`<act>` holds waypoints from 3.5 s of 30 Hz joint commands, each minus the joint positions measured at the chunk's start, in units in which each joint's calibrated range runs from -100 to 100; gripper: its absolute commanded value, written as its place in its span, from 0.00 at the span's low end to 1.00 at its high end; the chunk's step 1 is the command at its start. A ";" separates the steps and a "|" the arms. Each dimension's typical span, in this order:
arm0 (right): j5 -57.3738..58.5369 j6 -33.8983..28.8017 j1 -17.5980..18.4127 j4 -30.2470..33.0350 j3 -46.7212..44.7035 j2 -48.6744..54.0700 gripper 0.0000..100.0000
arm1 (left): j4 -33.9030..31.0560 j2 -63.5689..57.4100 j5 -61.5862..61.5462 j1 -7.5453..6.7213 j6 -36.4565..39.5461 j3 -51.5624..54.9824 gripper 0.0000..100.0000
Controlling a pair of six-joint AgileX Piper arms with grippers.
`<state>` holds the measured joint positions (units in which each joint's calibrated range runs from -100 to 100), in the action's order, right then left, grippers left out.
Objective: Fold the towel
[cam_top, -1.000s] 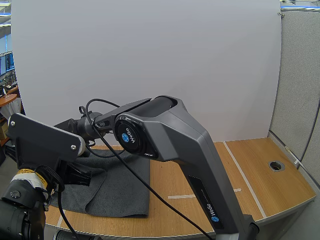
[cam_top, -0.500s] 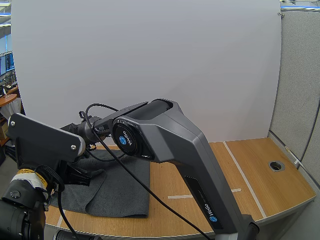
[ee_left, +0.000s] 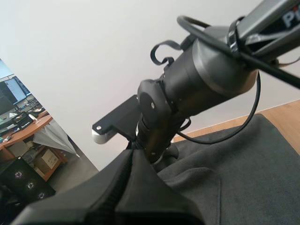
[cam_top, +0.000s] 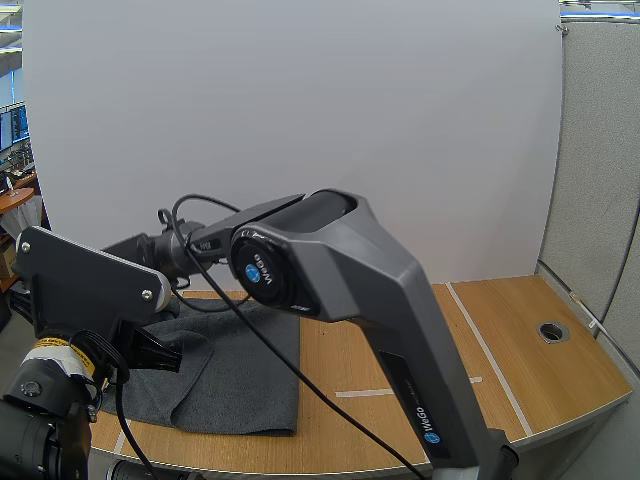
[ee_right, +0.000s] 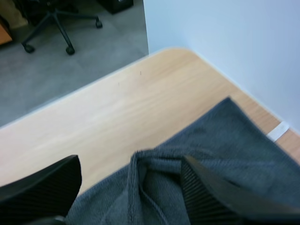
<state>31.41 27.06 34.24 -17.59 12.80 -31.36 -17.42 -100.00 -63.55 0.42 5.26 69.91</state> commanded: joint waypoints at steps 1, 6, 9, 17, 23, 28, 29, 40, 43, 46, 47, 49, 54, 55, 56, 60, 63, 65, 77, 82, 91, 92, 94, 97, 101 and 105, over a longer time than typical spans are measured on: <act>0.38 0.23 -0.06 0.27 0.50 6.46 1.00 | -0.64 0.00 0.00 0.00 0.13 0.44 0.00; 4.43 0.23 -0.37 1.12 0.50 9.75 1.00 | -0.53 0.00 0.22 0.00 0.13 0.44 0.00; 7.60 0.23 -0.98 3.14 0.50 11.68 1.00 | -0.40 0.00 1.31 0.00 0.22 0.44 0.00; 19.65 0.03 -3.12 5.83 0.50 18.00 0.00 | -0.40 0.00 1.31 0.00 0.22 0.44 0.00; 27.74 -0.20 -5.65 6.08 0.50 24.65 0.00 | -0.40 0.00 1.31 0.00 0.22 0.44 0.00; 30.68 -0.20 -7.75 5.73 0.50 29.70 0.00 | -0.40 0.00 1.31 0.00 0.22 0.44 0.00; 31.68 -0.20 -7.76 6.42 0.50 30.51 0.00 | -0.40 0.00 1.31 0.00 0.22 0.44 0.00; 37.86 -17.03 -9.09 28.15 -0.78 43.26 0.00 | -0.40 0.00 1.31 0.00 0.22 0.44 0.00; 39.45 -22.15 -9.26 35.31 -3.59 48.72 0.00 | -0.40 0.00 1.31 0.00 0.22 0.44 0.00; 39.76 -23.68 -9.26 38.69 -8.58 55.17 0.00 | -0.40 0.00 1.31 0.00 0.22 0.44 0.00; 39.76 -23.73 -9.26 39.06 -10.55 57.11 0.00 | -0.40 0.00 1.31 0.00 0.22 0.44 0.00; 39.76 -23.73 -9.26 39.37 -13.34 60.54 0.00 | -0.40 0.00 1.31 0.00 0.22 0.44 0.00; 39.18 -24.21 -9.26 39.27 -21.86 69.13 0.00 | -0.40 0.00 1.31 0.00 0.22 0.44 0.00; 39.18 -24.32 -9.26 39.27 -23.37 70.54 0.00 | -0.40 0.00 1.31 0.00 0.22 0.44 0.00; 39.18 -24.40 -9.26 39.39 -24.94 71.58 0.00 | -0.40 0.00 1.31 0.00 0.22 0.44 0.00; 39.35 -24.40 -10.70 40.88 -32.21 77.76 0.00 | -0.40 0.00 1.31 0.00 0.22 0.44 0.00; 39.35 -24.86 -13.27 40.66 -37.63 82.05 0.00 | 0.17 0.00 4.68 0.00 0.37 0.44 0.00; 39.35 -24.87 -14.12 40.03 -40.82 84.18 0.00 | 0.83 0.00 7.63 0.00 2.46 0.44 0.00; 41.56 -24.87 -14.85 39.29 -57.62 100.18 0.00 | 0.43 20.60 6.99 0.00 8.77 -4.27 0.00; 44.52 -24.87 -15.48 39.29 -60.93 106.58 0.00 | 2.61 29.97 9.43 0.00 9.91 -11.36 0.00; 46.88 -24.11 -15.87 40.33 -62.02 114.56 0.00 | 2.19 41.84 14.65 1.08 7.79 -20.31 0.00; 47.77 -24.11 -15.87 40.33 -62.02 114.73 0.00 | 2.19 43.14 13.67 1.42 6.22 -21.29 0.00; 48.85 -24.11 -15.95 40.12 -62.02 115.15 0.00 | 2.19 45.90 11.59 1.79 4.38 -22.67 0.00; 49.07 -24.11 -16.01 39.93 -62.02 115.69 0.00 | 2.29 50.55 9.09 1.98 3.53 -23.79 0.00; 49.43 -24.11 -16.01 39.79 -62.02 115.82 0.00 | 4.66 56.67 10.14 1.98 -2.57 -23.79 0.00; 49.57 -24.11 -16.01 39.79 -62.02 115.82 0.00 | 8.56 61.70 10.52 1.98 -8.95 -23.79 0.00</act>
<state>80.92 2.36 18.48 21.97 -49.15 83.76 -12.36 -41.39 -53.80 2.40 1.54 46.69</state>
